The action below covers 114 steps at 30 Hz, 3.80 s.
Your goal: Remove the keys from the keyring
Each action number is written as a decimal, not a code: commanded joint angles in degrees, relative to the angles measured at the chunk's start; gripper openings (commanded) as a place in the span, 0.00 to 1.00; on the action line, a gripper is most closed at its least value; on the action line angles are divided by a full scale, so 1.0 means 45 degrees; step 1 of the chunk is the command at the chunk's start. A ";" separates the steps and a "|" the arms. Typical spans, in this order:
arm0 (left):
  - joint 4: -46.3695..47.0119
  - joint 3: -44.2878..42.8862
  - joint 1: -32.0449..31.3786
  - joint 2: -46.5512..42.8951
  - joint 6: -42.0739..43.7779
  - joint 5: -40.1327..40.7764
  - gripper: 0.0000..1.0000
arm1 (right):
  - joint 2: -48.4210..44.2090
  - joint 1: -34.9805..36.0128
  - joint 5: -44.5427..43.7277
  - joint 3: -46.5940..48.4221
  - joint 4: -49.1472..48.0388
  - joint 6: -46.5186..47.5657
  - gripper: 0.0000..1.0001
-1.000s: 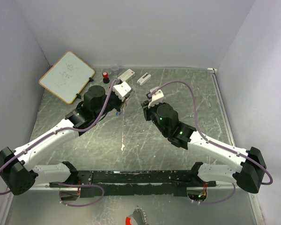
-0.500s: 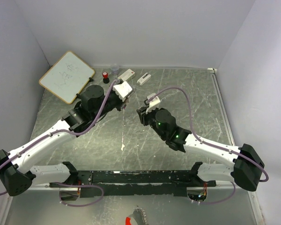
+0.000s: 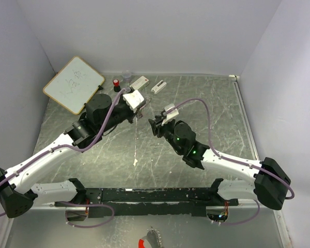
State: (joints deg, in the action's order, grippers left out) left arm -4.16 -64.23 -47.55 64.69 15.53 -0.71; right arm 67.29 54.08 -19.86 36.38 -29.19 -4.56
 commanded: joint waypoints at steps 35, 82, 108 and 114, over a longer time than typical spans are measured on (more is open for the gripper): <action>0.0389 -0.0267 -0.0267 -0.0670 -0.0483 -0.0398 0.07 | 0.0947 0.0031 0.0896 0.0584 -0.0935 -0.0359 0.38; 0.0425 0.0073 -0.0351 -0.0971 -0.0815 -0.0666 0.07 | 0.1490 0.0022 0.0314 0.1240 -0.1732 0.0527 0.32; 0.0987 0.0359 -0.0351 -0.1227 -0.0702 0.0948 0.07 | 0.0763 0.0023 -0.0313 0.1126 0.0602 0.0079 0.00; 0.1193 0.0538 -0.0339 -0.1041 -0.0645 0.1556 0.17 | -0.0377 0.0041 -0.1196 0.1588 0.3162 -0.0020 0.00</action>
State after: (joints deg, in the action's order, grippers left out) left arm -3.20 -62.06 -48.69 60.84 12.40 2.46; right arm 68.66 54.11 -21.12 41.47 -24.67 -4.08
